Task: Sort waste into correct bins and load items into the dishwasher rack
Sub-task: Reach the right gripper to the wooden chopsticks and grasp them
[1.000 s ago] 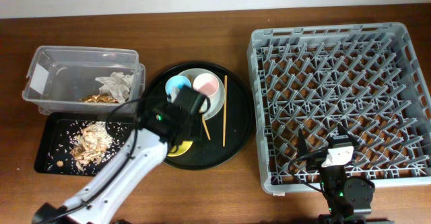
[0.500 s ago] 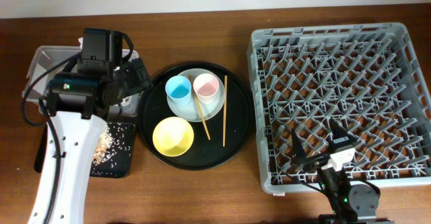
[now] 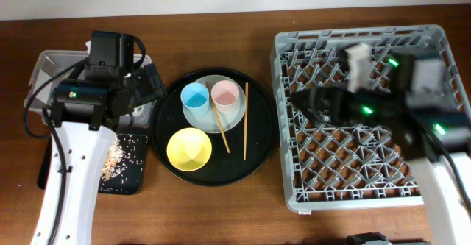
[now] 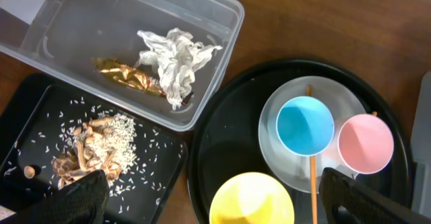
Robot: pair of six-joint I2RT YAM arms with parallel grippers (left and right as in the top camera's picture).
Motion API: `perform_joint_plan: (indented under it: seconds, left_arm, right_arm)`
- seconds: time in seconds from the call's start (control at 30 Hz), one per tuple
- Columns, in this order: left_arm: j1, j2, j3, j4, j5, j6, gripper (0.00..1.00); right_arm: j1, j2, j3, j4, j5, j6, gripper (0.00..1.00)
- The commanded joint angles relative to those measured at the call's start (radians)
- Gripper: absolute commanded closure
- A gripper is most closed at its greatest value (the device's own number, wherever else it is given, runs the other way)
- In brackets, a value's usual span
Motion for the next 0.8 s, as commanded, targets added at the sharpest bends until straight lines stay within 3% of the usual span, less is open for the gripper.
perform_joint_plan:
  seconds: [0.0,0.03,0.1,0.13,0.23,0.37,0.43,0.77]
  left_arm:
    - [0.002,0.002,0.005,-0.001,-0.004,0.008,0.01]
    - [0.002,0.002,0.005,-0.001,-0.004,0.008,0.01]
    - [0.002,0.002,0.005,-0.001,-0.004,0.008,0.01]
    - [0.002,0.002,0.005,-0.001,-0.004,0.008,0.01]
    - [0.002,0.002,0.004,-0.001,-0.004,0.008,0.01]
    - [0.002,0.002,0.005,-0.001,-0.004,0.008,0.01]
    - [0.002,0.002,0.005,-0.001,-0.004,0.008,0.01]
    - [0.002,0.002,0.005,-0.001,-0.004,0.008,0.01]
  right_arm:
    - [0.098,0.149,0.017,0.008,-0.229,-0.002,0.02]
    - [0.13,0.199,0.017,0.008,-0.229,-0.002,0.33]
    - [0.221,0.309,0.017,0.008,-0.163,-0.002,0.68]
    - [0.296,0.38,0.017,0.008,-0.049,0.0,0.77]
    - [0.45,0.496,0.017,0.025,0.296,0.105,0.77]
    - [0.597,0.551,0.016,0.073,0.536,0.18,0.61]
    - [0.666,0.58,0.015,0.077,0.684,0.211,0.58]
    - [0.691,0.633,0.006,0.169,0.737,0.252,0.59]
